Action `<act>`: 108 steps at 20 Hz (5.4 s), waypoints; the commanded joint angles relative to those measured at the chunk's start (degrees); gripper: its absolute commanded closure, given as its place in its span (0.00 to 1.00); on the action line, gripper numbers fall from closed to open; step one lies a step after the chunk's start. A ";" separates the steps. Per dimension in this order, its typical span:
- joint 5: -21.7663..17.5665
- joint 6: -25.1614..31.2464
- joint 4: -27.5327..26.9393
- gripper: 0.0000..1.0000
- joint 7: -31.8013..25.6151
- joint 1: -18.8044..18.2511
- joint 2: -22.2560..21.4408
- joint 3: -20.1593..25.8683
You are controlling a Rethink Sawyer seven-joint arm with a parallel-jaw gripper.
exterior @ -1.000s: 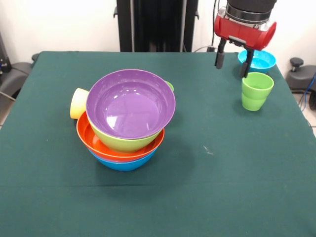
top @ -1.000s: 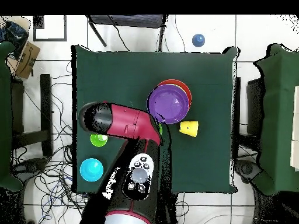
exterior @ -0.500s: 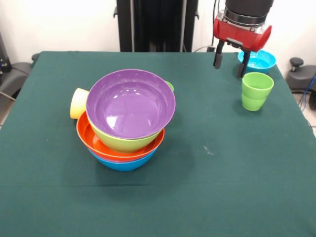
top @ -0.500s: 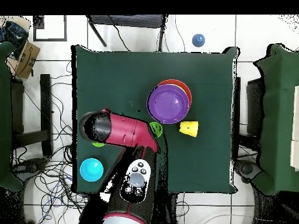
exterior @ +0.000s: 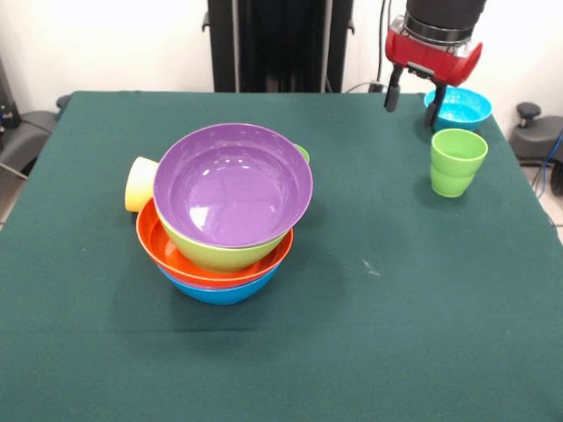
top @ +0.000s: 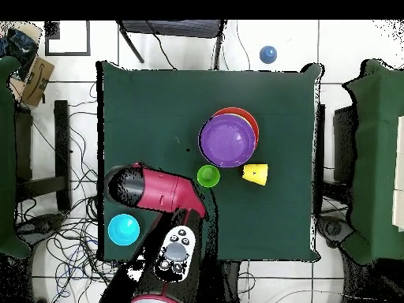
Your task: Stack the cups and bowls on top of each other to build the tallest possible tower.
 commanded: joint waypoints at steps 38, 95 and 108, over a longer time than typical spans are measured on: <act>9.05 -4.81 3.20 0.00 18.37 9.29 3.52 1.82; 11.98 -18.62 17.47 0.00 21.36 14.50 3.78 3.16; 14.38 -25.94 23.95 0.00 24.84 14.19 2.32 10.13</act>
